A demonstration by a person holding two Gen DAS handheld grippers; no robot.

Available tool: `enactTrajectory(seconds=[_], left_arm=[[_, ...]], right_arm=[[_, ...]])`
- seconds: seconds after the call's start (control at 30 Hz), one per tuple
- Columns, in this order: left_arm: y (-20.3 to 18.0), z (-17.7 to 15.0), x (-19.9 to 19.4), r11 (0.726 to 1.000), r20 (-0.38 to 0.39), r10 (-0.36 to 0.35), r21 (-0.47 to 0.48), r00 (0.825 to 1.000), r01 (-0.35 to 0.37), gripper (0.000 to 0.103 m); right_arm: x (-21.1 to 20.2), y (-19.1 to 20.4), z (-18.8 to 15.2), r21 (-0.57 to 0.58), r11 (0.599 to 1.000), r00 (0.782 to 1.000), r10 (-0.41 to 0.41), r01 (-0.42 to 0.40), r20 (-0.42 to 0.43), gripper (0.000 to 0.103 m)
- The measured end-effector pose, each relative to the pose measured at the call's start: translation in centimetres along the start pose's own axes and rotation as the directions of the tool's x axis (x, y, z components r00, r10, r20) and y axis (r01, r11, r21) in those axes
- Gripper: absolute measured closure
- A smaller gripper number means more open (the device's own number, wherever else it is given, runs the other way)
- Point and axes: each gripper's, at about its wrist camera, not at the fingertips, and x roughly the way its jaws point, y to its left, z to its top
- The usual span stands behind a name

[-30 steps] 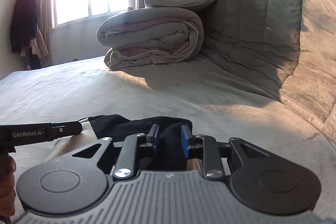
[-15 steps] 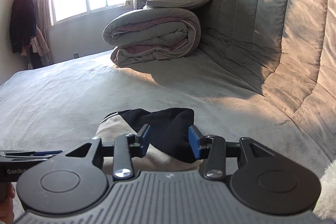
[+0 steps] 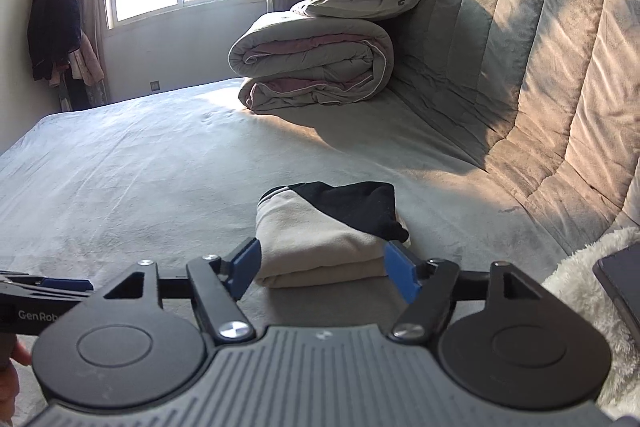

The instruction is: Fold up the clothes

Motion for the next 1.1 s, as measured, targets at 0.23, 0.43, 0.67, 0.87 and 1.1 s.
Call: enactTrajectory(seconds=[0.23,0.43,0.67,0.87,1.1], left_arm=[[0.7,-2.5,-2.9,0.997,-0.028,0.075,0.032,0.997,-0.074,0.001],[1.0,-4.3,-3.0,0.986,-0.069,0.159,0.059,0.985,-0.155,0.001],[0.9,-5.3,-2.6,0.98,-0.087,0.2,0.041,0.976,-0.197,0.001],[-0.1,-5.4,-2.5,0.979,-0.079,0.203,0.036,0.976,-0.2,0.001],[-1.4,-5.1,-1.9,0.983,-0.074,0.178,0.052,0.981,-0.174,0.001]], right_arm=[[-4.5,2.5,-0.6,0.086,0.995,0.998,0.05,-0.048,-0.029,0.0],[-5.5,4.3,-1.9,0.031,0.999,0.998,0.02,-0.018,-0.067,0.0],[-5.3,4.6,-2.8,-0.022,0.999,0.99,-0.034,0.031,-0.139,0.0],[-5.2,3.7,-3.2,-0.003,1.0,0.986,-0.031,0.031,-0.164,0.0],[-4.8,3.5,-3.4,-0.02,0.997,0.982,-0.073,0.071,-0.173,0.0]])
